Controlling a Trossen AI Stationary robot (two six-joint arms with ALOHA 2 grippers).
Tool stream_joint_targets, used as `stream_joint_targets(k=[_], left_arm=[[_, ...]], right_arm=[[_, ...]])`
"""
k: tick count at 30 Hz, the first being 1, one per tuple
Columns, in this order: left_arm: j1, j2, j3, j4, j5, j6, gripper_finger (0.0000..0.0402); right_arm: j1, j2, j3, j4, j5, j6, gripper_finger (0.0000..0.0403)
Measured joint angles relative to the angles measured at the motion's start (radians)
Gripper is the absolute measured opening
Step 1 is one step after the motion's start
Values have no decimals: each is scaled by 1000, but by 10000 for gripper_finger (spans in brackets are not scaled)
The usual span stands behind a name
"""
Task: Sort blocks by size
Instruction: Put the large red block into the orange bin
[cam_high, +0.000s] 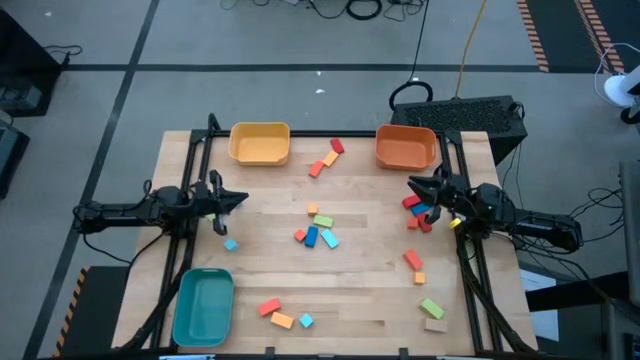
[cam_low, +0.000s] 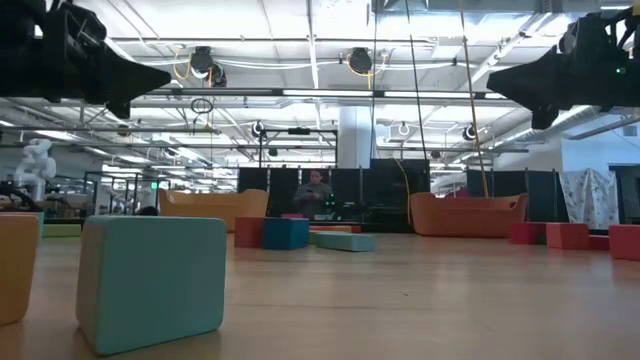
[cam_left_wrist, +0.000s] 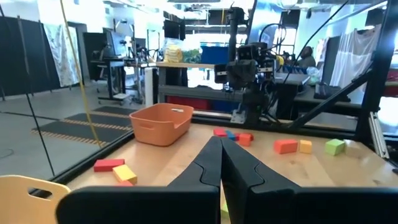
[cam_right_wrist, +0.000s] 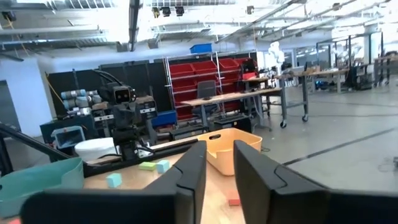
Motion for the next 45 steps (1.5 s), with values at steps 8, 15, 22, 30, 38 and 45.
stream_joint_targets(k=[8,15,22,30,38,45], left_arm=[[0,63,0,-1,-70,-29,29],[29,213,0,102,-152,-7,113],[87,369,1,254,-133,-24,191],[96,538,75,314,-114,-78,210],[100,766,223,329,-120,-9,210],[123,965,362,329,-119,57,210]], right_arm=[[0,27,0,-55,26,-15,125],[-1,80,1,-151,88,30,153],[-1,155,29,-213,147,95,163],[-2,264,198,-439,161,139,163],[-8,491,378,-577,167,166,163],[-53,750,565,-813,146,107,163]])
